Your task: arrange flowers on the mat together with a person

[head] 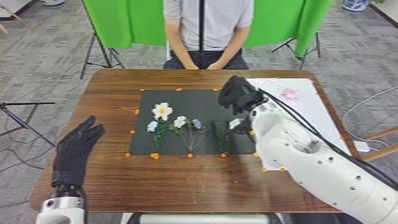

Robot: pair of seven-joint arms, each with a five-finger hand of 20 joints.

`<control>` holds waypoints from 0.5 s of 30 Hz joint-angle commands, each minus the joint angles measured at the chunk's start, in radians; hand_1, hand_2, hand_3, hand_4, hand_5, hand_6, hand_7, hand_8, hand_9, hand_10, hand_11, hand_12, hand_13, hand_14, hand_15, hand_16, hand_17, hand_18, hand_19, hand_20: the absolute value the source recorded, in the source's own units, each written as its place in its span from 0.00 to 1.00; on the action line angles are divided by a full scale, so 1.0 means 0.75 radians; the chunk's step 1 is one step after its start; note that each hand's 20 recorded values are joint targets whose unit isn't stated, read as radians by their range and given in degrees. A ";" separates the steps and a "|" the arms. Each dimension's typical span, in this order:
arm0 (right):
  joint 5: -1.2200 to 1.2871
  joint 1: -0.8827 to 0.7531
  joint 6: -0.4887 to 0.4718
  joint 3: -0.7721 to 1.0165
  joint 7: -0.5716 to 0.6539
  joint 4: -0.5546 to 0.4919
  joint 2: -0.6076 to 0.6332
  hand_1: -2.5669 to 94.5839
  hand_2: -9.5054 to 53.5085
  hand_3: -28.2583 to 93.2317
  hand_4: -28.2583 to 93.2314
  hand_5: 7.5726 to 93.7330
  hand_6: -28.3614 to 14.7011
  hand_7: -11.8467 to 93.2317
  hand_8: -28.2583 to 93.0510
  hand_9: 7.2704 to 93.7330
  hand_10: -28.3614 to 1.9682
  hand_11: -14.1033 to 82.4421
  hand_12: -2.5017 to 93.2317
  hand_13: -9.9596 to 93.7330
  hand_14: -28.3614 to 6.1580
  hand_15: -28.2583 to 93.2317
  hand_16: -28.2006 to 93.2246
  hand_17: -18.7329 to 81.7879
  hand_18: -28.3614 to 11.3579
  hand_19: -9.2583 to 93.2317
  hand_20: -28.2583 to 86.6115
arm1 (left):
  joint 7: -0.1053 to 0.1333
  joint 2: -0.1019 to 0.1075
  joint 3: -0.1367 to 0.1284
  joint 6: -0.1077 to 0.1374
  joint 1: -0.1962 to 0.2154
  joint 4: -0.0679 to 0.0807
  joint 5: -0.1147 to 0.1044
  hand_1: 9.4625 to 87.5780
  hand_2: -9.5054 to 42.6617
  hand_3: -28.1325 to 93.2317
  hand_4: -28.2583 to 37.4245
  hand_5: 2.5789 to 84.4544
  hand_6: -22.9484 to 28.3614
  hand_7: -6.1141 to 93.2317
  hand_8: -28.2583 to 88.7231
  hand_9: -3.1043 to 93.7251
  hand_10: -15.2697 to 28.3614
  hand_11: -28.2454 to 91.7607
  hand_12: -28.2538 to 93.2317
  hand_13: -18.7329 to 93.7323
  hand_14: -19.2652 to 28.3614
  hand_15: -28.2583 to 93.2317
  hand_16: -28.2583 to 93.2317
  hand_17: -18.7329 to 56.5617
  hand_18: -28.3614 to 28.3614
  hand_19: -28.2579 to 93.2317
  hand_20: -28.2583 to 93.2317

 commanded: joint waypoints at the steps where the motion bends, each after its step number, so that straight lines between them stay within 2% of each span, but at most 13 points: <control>1: 0.016 0.021 -0.088 -0.028 0.000 0.025 -0.030 0.64 0.00 0.71 0.08 0.86 0.67 0.29 0.30 1.00 0.64 0.29 0.38 1.00 0.80 0.64 0.41 0.87 0.49 0.93 0.43 | -0.019 -0.012 0.003 -0.016 0.014 0.006 0.009 0.17 0.05 0.82 0.01 0.51 0.56 0.13 0.19 0.51 0.67 0.36 0.31 0.49 0.73 0.32 0.21 0.39 0.73 0.27 0.40; 15: -0.017 0.020 -0.152 -0.045 0.018 0.098 -0.027 0.61 0.00 0.71 0.08 0.84 0.69 0.28 0.29 0.98 0.64 0.33 0.36 1.00 0.79 0.63 0.42 0.85 0.47 0.96 0.42 | -0.029 -0.012 0.002 -0.021 0.014 0.006 0.011 0.17 0.06 0.82 0.01 0.51 0.56 0.13 0.19 0.50 0.67 0.36 0.31 0.49 0.73 0.32 0.22 0.39 0.73 0.27 0.40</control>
